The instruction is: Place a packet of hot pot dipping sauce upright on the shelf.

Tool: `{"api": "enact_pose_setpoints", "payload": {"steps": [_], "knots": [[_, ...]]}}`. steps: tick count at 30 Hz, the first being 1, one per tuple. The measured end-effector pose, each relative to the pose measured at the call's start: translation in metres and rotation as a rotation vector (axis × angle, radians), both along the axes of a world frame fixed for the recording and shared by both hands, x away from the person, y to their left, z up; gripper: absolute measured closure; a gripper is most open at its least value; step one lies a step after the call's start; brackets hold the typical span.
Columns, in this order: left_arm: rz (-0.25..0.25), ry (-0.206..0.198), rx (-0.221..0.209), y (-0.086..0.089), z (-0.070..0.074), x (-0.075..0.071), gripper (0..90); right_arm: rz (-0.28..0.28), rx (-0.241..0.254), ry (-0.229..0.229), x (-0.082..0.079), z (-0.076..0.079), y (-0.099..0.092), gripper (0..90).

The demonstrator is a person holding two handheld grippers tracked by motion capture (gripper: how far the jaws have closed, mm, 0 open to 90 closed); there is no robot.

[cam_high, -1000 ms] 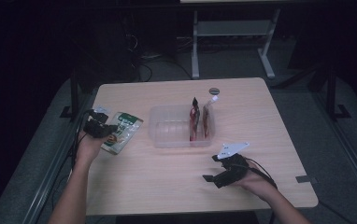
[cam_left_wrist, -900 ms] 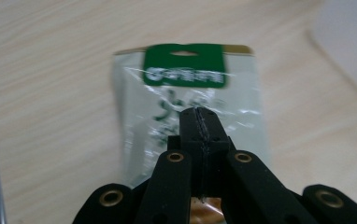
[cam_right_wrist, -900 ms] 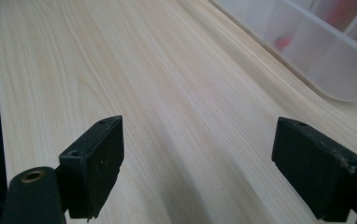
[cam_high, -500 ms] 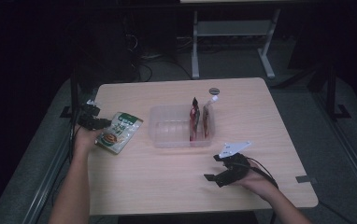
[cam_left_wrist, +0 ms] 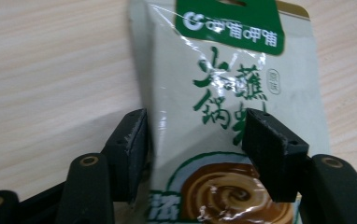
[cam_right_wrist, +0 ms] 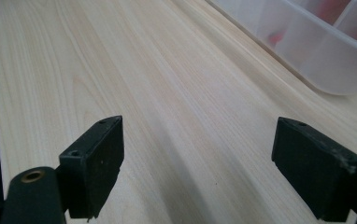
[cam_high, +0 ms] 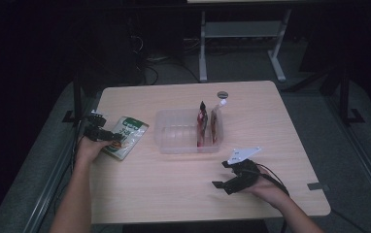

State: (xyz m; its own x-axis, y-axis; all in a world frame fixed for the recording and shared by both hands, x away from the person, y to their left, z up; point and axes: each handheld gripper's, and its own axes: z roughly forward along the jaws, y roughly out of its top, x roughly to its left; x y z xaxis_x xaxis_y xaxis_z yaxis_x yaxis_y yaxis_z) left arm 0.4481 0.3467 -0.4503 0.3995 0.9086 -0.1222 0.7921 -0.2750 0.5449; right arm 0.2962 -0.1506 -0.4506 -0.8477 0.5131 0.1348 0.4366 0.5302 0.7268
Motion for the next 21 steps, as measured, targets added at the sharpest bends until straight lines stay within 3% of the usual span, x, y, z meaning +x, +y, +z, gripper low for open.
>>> {"api": "enact_pose_setpoints", "payload": {"steps": [6, 9, 15, 21], "knots": [[-0.017, -0.021, 0.031, -0.005, 0.000, -0.002, 44.6, 0.004, -0.002, -0.009, 0.000, 0.000, 0.000, 16.7], [-0.028, -0.054, 0.049, -0.008, -0.001, -0.006, 58.4, 0.003, -0.003, -0.011, 0.000, 0.000, 0.000, 16.7], [-0.030, -0.069, 0.009, -0.004, -0.002, -0.009, 80.3, 0.002, -0.004, -0.012, -0.001, 0.001, 0.001, 17.1], [-0.052, -0.094, 0.017, -0.007, 0.001, -0.012, 89.1, -0.002, 0.022, 0.058, 0.004, 0.003, -0.001, 17.4]]}}
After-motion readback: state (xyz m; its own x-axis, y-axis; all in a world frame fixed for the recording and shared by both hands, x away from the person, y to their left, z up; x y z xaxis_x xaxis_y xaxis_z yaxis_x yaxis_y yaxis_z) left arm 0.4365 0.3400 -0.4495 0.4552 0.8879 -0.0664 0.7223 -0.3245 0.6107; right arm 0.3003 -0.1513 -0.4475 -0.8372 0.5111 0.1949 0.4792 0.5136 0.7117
